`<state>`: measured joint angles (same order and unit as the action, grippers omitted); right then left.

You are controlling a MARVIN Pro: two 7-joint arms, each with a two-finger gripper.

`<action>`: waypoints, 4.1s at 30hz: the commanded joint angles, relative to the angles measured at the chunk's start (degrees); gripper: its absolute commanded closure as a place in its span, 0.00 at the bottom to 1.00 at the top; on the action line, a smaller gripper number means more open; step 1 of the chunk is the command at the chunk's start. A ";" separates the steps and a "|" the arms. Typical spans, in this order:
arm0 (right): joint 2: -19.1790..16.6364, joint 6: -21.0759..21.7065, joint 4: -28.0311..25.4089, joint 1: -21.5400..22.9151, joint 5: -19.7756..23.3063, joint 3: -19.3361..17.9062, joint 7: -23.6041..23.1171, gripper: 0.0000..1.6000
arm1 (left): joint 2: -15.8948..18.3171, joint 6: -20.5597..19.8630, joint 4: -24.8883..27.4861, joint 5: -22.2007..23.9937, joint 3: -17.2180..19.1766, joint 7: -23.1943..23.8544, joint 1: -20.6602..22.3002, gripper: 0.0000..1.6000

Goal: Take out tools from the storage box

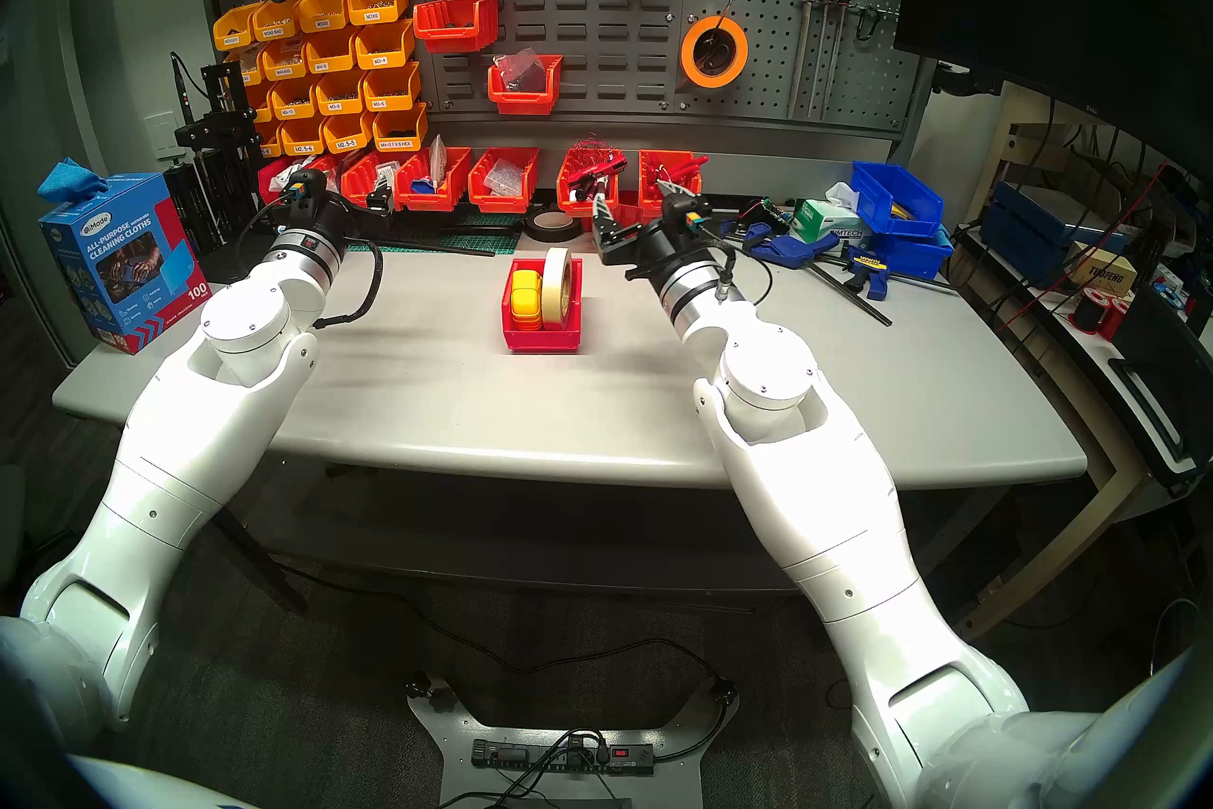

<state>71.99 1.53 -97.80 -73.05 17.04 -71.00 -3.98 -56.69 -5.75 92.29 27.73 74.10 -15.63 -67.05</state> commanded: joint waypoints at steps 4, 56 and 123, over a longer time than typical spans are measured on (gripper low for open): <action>-3.10 3.34 -0.77 2.02 1.91 -2.05 -3.92 0.00 | 0.06 0.02 0.36 -0.05 0.21 0.06 0.69 0.00; 13.87 21.15 -7.83 -2.82 -9.57 14.28 26.79 0.00 | 0.01 -0.01 0.36 -0.11 0.27 0.10 0.68 0.00; 19.07 18.22 7.21 3.32 -10.36 13.94 29.36 0.00 | -0.03 -0.04 0.36 -0.15 0.32 0.14 0.67 0.00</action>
<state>90.53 19.54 -91.39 -70.63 6.93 -57.28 25.27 -56.85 -5.79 92.25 27.59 74.11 -15.55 -67.22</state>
